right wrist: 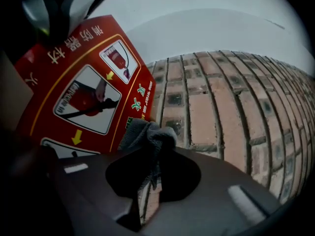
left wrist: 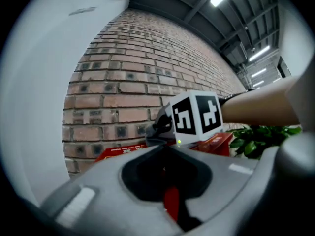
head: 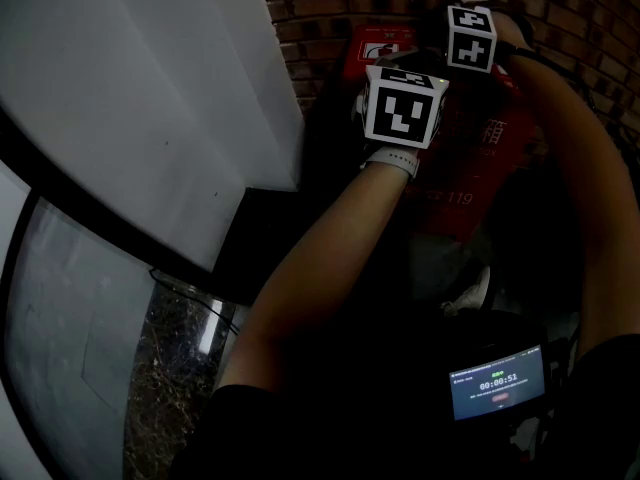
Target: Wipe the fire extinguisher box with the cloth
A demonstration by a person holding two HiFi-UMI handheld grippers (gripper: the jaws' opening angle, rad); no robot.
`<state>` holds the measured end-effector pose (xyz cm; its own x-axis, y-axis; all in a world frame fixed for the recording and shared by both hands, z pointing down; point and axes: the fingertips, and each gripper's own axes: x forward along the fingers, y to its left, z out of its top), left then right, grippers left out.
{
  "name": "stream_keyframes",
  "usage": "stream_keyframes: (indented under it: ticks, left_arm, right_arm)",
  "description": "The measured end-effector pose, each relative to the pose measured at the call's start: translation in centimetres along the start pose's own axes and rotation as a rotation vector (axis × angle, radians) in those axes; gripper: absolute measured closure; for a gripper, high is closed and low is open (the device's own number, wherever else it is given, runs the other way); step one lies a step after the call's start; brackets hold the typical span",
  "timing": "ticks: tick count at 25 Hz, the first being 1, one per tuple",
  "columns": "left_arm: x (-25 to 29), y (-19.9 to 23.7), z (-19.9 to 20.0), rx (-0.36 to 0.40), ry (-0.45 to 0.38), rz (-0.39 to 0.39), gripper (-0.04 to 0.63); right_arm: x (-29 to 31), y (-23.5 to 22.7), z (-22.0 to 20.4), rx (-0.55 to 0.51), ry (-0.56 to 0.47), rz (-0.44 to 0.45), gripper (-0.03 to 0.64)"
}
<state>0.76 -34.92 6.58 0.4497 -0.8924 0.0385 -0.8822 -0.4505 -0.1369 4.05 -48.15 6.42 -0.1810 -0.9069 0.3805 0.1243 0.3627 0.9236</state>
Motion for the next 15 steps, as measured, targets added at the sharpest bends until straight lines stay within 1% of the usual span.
stream_keyframes:
  ticks: [3,7,11,13,15]
  left_arm:
    - [-0.1,-0.1,-0.1,-0.014,-0.007,-0.017,0.592]
    - [-0.1,-0.4,0.1,0.007,-0.018,-0.041,0.592]
    - [-0.1,-0.2,0.0,-0.021,-0.016,-0.045,0.592]
    - [-0.1,-0.2,-0.1,-0.011,-0.013,-0.042,0.592]
    - [0.0,-0.3,-0.1,0.016,-0.01,-0.035,0.594]
  right_arm:
    - [1.3,0.3,0.1,-0.022,0.003,0.013,0.584]
    - [2.1,1.2,0.6,-0.058,0.004,0.044,0.586]
    - [1.7,1.6,0.8,-0.076,-0.001,0.069,0.586]
    - [1.1,2.0,1.1,-0.073,-0.01,0.085,0.586]
    - [0.3,2.3,1.3,-0.066,-0.022,0.096,0.586]
